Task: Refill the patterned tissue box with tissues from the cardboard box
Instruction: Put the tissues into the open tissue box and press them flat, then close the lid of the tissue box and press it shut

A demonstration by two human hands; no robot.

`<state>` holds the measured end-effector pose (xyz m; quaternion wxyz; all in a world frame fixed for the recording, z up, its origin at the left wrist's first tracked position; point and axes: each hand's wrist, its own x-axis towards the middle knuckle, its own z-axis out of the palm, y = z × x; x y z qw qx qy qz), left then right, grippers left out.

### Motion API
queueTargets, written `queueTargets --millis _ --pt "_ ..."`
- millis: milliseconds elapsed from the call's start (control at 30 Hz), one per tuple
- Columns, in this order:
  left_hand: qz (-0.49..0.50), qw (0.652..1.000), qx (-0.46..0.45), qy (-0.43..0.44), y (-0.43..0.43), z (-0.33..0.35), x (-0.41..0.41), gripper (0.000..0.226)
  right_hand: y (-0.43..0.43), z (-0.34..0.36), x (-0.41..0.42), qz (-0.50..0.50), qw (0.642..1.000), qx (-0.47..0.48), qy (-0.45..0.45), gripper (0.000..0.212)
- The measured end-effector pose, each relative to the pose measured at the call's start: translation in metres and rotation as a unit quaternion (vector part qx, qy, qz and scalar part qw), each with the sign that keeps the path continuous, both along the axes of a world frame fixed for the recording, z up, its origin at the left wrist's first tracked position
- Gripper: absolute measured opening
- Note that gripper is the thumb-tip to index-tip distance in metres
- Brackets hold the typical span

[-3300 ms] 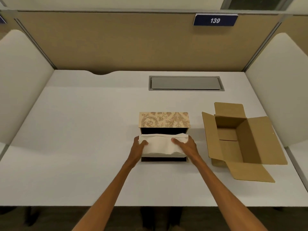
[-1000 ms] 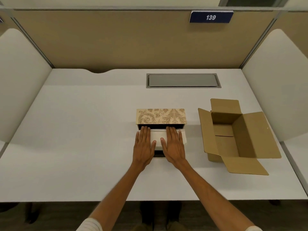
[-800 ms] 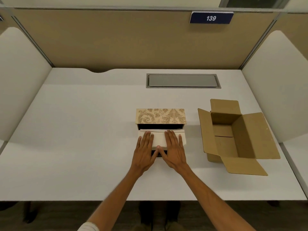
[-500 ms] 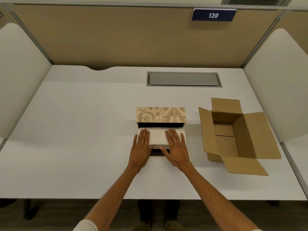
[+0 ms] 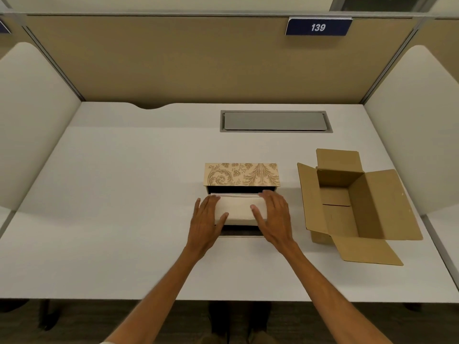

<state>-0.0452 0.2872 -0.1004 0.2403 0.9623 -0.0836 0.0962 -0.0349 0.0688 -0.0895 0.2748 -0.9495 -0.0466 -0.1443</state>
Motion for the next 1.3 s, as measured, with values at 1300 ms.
queueTargets --millis 1300 --pt "0.013 0.991 -0.048 0.121 -0.017 0.058 0.083 0.066 0.005 0.042 0.066 -0.104 0.981 0.064 0.154 0.072"
